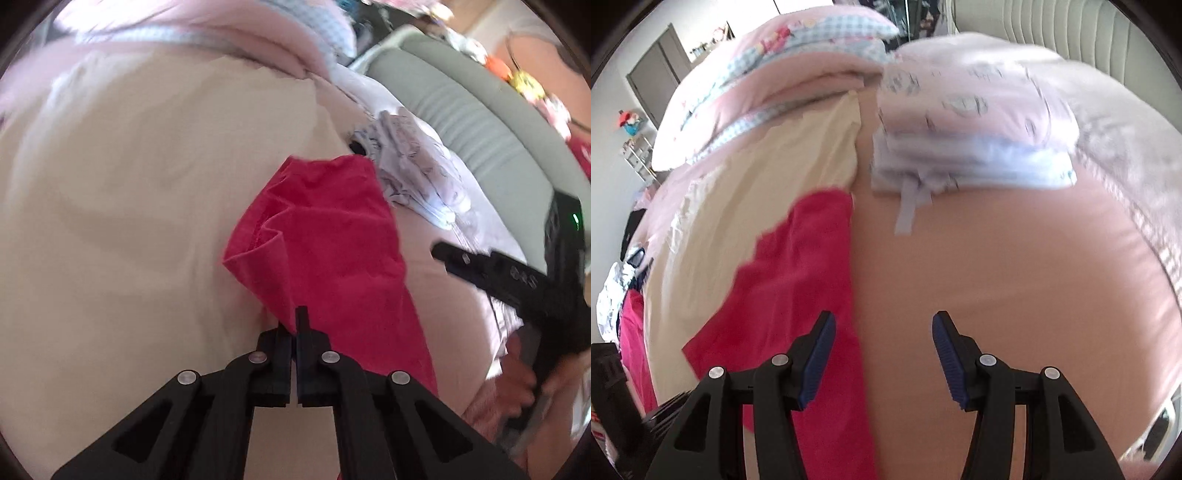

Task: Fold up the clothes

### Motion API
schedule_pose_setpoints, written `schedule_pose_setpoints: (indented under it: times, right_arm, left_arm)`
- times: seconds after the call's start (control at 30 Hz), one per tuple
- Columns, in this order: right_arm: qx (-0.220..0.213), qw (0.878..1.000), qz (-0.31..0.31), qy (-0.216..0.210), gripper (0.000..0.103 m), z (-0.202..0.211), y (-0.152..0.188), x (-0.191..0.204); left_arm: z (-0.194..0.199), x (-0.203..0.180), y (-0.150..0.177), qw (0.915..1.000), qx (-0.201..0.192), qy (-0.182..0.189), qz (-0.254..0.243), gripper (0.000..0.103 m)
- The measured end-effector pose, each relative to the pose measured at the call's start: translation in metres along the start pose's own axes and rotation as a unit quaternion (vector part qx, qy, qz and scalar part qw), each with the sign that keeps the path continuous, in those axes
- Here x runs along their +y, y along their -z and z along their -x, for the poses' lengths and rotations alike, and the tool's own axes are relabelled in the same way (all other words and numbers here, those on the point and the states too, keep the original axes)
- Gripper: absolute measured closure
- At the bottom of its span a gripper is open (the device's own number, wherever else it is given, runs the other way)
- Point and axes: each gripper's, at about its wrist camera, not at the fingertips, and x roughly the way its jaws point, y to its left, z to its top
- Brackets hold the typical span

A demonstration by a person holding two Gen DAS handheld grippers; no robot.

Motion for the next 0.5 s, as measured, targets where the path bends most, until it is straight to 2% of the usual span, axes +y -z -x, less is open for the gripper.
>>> schedule_pose_setpoints:
  times: [0.17, 0.27, 0.33, 0.4, 0.5]
  right_arm:
    - [-0.044, 0.999, 0.009, -0.005, 0.049, 0.004, -0.025, 0.009]
    - [-0.058, 0.998, 0.001, -0.013, 0.049, 0.009, -0.026, 0.01]
    - [-0.047, 0.999, -0.003, -0.022, 0.049, 0.006, -0.023, 0.012]
    - [-0.03, 0.999, -0.005, -0.035, 0.049, 0.0, -0.021, 0.014]
    - [-0.012, 0.999, 0.019, -0.046, 0.049, -0.009, -0.016, 0.025]
  left_arm:
    - [0.014, -0.005, -0.053, 0.9958, 0.006, -0.021, -0.088, 0.103]
    - [0.006, 0.001, -0.087, 0.9903, -0.007, -0.059, -0.126, 0.103]
    - [-0.002, 0.014, -0.107, 0.9886, -0.013, -0.079, -0.128, 0.103]
    - [-0.022, 0.026, -0.124, 0.9887, -0.004, -0.087, -0.122, 0.103]
    - [-0.066, 0.042, -0.131, 0.9895, 0.075, -0.072, -0.101, 0.102]
